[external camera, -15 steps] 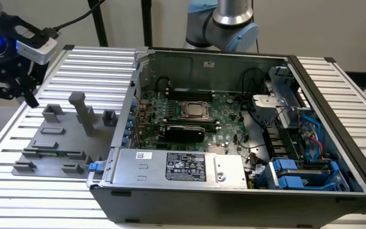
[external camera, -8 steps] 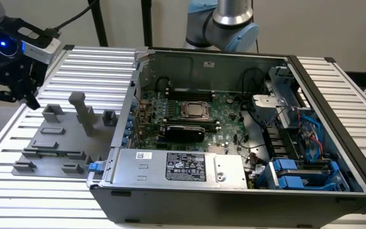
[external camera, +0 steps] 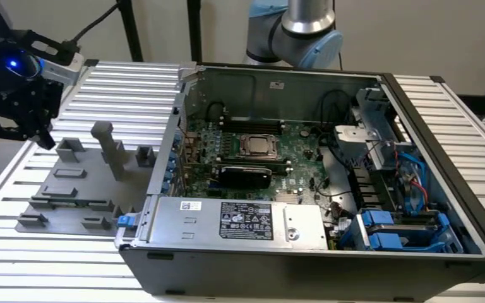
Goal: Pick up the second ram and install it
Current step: 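Pick up the second ram and move it above second insertion slot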
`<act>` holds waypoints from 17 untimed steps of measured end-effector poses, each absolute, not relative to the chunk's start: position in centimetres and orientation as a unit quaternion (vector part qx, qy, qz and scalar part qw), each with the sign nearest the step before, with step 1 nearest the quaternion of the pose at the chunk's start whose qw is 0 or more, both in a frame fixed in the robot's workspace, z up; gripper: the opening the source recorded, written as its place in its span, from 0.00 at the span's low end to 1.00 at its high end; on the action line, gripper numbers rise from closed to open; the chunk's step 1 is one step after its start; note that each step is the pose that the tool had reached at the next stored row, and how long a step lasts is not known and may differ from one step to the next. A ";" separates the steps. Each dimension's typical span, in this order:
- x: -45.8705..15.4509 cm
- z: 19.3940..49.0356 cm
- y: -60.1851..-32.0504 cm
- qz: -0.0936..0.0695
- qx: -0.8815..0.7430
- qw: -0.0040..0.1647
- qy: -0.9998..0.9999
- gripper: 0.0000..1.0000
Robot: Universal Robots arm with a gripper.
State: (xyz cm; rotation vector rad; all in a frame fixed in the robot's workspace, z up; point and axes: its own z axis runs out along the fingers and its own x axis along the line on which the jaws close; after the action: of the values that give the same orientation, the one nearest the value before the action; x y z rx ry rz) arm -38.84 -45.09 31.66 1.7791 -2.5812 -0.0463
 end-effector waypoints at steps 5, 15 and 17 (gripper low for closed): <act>-38.8 30.9 -45.1 -0.015 0.604 0.004 -0.797 0.00; -38.8 29.1 -45.5 -0.014 0.645 0.005 -0.764 0.00; -38.8 28.8 -45.6 -0.014 0.649 0.005 -0.761 0.00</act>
State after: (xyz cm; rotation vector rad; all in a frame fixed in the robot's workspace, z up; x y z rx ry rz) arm -38.78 -45.61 28.78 2.0323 -2.3832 -0.0449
